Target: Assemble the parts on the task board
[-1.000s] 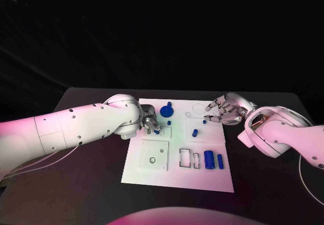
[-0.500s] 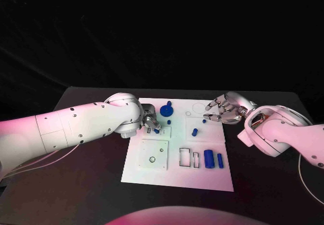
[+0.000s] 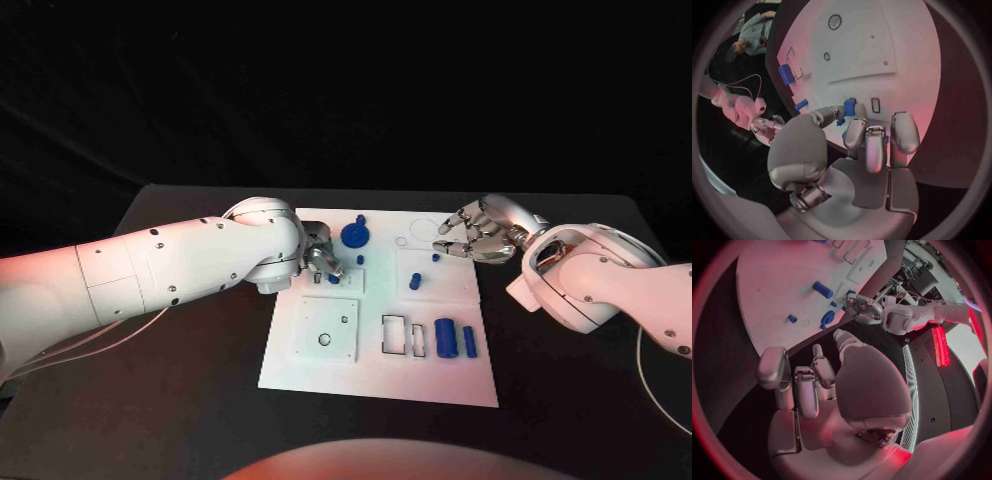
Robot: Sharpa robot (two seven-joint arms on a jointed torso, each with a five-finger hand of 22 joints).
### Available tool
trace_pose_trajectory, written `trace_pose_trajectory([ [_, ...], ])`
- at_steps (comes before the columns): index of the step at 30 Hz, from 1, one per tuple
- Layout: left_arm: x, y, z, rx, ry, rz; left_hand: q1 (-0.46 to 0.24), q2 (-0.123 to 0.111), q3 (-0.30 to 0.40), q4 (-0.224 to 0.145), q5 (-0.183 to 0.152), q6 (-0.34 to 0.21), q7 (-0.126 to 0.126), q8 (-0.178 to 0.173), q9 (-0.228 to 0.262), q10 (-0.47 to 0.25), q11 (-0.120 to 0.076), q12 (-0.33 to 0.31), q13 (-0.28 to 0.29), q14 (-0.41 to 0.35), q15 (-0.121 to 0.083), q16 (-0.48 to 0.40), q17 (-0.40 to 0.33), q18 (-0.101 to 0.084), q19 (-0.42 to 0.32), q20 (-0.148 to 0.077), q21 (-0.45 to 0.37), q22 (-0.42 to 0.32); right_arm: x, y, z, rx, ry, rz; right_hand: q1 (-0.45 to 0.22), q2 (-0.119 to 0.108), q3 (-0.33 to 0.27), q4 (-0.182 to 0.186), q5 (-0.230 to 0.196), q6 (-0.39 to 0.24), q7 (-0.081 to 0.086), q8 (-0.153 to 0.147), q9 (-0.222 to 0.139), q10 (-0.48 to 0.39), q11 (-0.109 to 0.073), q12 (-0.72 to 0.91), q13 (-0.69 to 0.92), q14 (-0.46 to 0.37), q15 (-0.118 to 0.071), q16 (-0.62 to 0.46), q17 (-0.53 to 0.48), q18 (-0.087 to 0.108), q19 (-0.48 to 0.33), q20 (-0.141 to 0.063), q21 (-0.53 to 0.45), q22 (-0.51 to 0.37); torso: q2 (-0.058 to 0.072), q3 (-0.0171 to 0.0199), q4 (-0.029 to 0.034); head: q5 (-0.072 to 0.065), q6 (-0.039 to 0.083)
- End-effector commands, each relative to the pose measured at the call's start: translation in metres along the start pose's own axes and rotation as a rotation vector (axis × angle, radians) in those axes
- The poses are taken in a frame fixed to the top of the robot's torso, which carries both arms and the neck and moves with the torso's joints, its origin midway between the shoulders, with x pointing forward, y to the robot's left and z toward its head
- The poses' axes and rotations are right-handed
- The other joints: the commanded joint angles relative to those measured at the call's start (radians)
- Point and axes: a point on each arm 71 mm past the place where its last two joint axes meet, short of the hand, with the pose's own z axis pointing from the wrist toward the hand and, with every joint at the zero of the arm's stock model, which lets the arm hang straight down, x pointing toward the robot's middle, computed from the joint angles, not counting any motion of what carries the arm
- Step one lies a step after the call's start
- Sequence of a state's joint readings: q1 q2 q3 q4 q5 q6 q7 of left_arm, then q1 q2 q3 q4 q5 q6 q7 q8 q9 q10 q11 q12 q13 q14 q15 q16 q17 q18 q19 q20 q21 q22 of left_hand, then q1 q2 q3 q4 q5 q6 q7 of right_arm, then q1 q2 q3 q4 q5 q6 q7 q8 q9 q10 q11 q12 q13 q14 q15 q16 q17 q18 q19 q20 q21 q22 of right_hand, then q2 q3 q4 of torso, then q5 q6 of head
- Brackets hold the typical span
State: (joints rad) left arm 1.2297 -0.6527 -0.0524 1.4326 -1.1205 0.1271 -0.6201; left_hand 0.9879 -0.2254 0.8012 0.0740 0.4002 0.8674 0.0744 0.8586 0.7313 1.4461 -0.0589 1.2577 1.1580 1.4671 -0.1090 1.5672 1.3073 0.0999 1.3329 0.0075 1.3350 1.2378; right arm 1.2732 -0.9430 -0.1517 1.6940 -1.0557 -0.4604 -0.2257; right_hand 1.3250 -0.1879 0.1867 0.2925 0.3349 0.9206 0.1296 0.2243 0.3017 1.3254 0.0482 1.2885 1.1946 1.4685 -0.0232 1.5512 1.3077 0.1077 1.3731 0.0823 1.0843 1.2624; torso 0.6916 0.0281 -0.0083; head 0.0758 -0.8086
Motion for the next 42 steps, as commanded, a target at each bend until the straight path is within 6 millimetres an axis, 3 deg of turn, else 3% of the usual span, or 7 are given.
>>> trace_pose_trajectory([
  [1,0.0064,0.0004,0.0009,-0.011,0.047,0.026,-0.01,0.0,0.001,-0.005,-0.007,0.088,-0.077,0.003,0.004,0.005,-0.002,-0.002,0.002,0.104,-0.002,0.004,0.263,-0.015,0.008,-0.001,-0.006,0.002,0.0004,0.0002,0.0,-0.006,-0.001,0.001,-0.012,-0.002,-0.004,-0.001,-0.009,-0.004,0.0,0.003,0.002,-0.006,0.0,0.001,-0.002,0.086,0.001,-0.007,0.193,-0.001,-0.005,0.001,-0.003,-0.001,-0.001,-0.0001,0.0007,-0.001,-0.001],
  [10,0.0065,0.0007,0.0009,-0.015,0.048,0.028,-0.018,-0.004,-0.017,0.004,-0.009,0.093,-0.079,0.003,0.005,0.007,-0.004,0.0,0.005,0.104,-0.001,0.004,0.263,-0.016,0.011,0.001,-0.004,0.007,0.0005,-0.0003,0.0001,-0.005,-0.002,0.003,-0.025,-0.001,-0.008,0.0,-0.013,-0.005,0.0,0.005,0.003,-0.008,0.0,0.0,-0.004,0.085,0.001,-0.008,0.191,0.0,-0.006,0.001,-0.008,-0.002,0.0,-0.0004,-0.0002,-0.001,-0.001],
  [14,0.0063,0.0005,0.001,-0.014,0.046,0.027,-0.022,-0.004,-0.036,0.016,-0.032,0.095,-0.081,0.0,0.004,0.007,-0.005,-0.001,0.004,0.104,-0.001,0.004,0.263,-0.016,0.011,0.002,-0.007,0.007,0.0003,-0.0006,0.0002,-0.004,-0.004,0.004,-0.042,0.001,-0.017,0.0,-0.027,-0.007,-0.001,0.006,0.005,-0.009,-0.001,-0.001,-0.006,0.085,0.001,-0.008,0.191,0.0,-0.006,0.001,-0.01,-0.003,-0.001,-0.0002,-0.0002,0.0,0.0],
  [20,0.0057,0.001,0.0014,-0.016,0.041,0.023,-0.038,-0.004,-0.107,0.066,-0.117,0.104,-0.081,-0.007,0.001,0.008,-0.005,-0.001,0.005,0.104,-0.001,0.004,0.263,-0.016,0.013,0.002,-0.009,0.01,-0.0001,-0.0013,0.0004,-0.004,-0.005,0.007,-0.074,0.003,-0.044,0.001,-0.045,-0.011,-0.001,0.009,0.01,-0.013,0.0,-0.005,-0.014,0.083,0.0,-0.012,0.181,0.002,-0.009,0.001,-0.023,-0.008,-0.001,-0.0005,0.0005,-0.001,0.0],
  [29,0.0041,0.0033,0.0025,-0.023,0.034,0.016,-0.007,0.004,-0.259,0.158,-0.203,0.112,-0.08,-0.018,-0.003,0.007,-0.004,-0.003,0.004,0.104,-0.001,0.004,0.263,-0.016,0.015,0.003,-0.015,0.017,-0.0004,-0.002,0.0006,-0.001,-0.007,0.01,-0.103,0.015,-0.098,0.001,-0.051,-0.016,-0.001,0.013,0.015,-0.021,0.0,-0.013,-0.026,0.081,0.0,-0.017,0.173,0.004,-0.011,0.0,-0.036,-0.013,-0.001,0.0002,-0.0001,-0.002,0.002],
  [34,0.003,0.0045,0.003,-0.026,0.028,0.011,0.015,0.009,-0.3,0.187,-0.18,0.113,-0.08,-0.02,-0.002,0.007,-0.004,-0.002,0.005,0.104,-0.001,0.004,0.263,-0.016,0.016,0.003,-0.017,0.02,-0.0006,-0.0023,0.0005,0.0,-0.008,0.011,-0.105,0.019,-0.106,0.001,-0.051,-0.017,-0.001,0.014,0.016,-0.023,0.0,-0.015,-0.028,0.08,0.0,-0.018,0.171,0.005,-0.013,0.0,-0.04,-0.015,0.0,-0.0001,-0.0003,-0.003,0.004],
  [42,0.0005,0.0061,0.0034,-0.026,0.008,-0.007,0.035,0.017,-0.308,0.199,-0.172,0.1,-0.078,-0.03,-0.005,0.006,-0.003,-0.005,0.003,0.104,-0.001,0.004,0.263,-0.015,0.015,0.003,-0.02,0.019,-0.0005,-0.0029,0.0005,0.002,-0.007,0.011,-0.106,0.021,-0.108,0.002,-0.05,-0.017,-0.001,0.014,0.016,-0.023,0.0,-0.015,-0.029,0.08,0.0,-0.018,0.17,0.005,-0.013,0.0,-0.041,-0.015,0.0,-0.0001,-0.0001,-0.003,0.005],
])
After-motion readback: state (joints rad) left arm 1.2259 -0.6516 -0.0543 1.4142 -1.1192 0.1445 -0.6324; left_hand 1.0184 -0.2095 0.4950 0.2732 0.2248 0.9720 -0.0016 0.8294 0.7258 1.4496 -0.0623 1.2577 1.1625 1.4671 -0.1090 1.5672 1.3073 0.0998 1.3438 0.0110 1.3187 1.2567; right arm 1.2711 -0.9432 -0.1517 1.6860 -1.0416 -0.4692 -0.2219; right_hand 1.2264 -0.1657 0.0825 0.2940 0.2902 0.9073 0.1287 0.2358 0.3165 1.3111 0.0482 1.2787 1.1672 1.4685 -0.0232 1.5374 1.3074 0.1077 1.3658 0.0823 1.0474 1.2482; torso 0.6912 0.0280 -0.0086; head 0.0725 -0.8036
